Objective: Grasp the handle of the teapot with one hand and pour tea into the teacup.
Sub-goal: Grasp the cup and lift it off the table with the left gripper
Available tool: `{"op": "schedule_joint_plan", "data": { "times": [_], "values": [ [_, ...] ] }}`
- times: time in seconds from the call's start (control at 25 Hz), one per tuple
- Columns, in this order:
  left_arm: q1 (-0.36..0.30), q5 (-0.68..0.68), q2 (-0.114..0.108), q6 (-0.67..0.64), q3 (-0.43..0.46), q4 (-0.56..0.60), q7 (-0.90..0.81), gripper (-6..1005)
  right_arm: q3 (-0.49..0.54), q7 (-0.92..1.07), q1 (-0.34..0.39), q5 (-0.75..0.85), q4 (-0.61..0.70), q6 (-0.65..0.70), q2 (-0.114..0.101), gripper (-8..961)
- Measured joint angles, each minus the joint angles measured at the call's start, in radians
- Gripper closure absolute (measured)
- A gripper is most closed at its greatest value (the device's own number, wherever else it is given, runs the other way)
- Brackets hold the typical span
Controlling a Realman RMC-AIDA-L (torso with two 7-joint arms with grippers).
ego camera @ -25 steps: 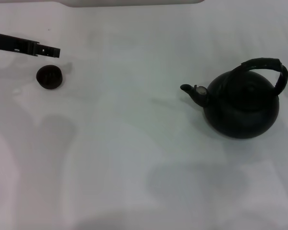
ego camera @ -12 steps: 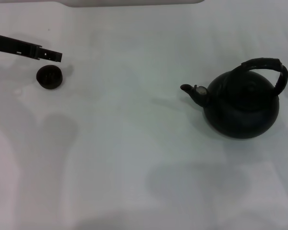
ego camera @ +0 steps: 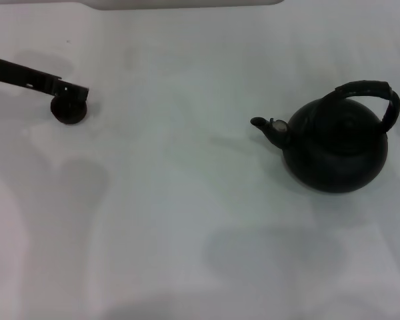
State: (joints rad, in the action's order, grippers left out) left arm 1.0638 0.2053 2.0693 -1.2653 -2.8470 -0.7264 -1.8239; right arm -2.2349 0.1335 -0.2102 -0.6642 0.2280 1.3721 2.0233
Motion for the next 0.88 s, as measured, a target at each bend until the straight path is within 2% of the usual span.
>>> {"op": "schedule_joint_plan", "data": {
  "times": [0.16,0.88],
  "values": [
    [0.003,0.037,0.003,0.004,0.000,0.016,-0.009,170,0.000,0.000,0.000,0.000,0.002,-0.001,0.000,184],
    [0.009,0.046,-0.001,0.010,0.000,0.018,-0.014,170,0.000,0.000,0.002,0.000,0.004,-0.001,-0.002,185]
  ]
}}
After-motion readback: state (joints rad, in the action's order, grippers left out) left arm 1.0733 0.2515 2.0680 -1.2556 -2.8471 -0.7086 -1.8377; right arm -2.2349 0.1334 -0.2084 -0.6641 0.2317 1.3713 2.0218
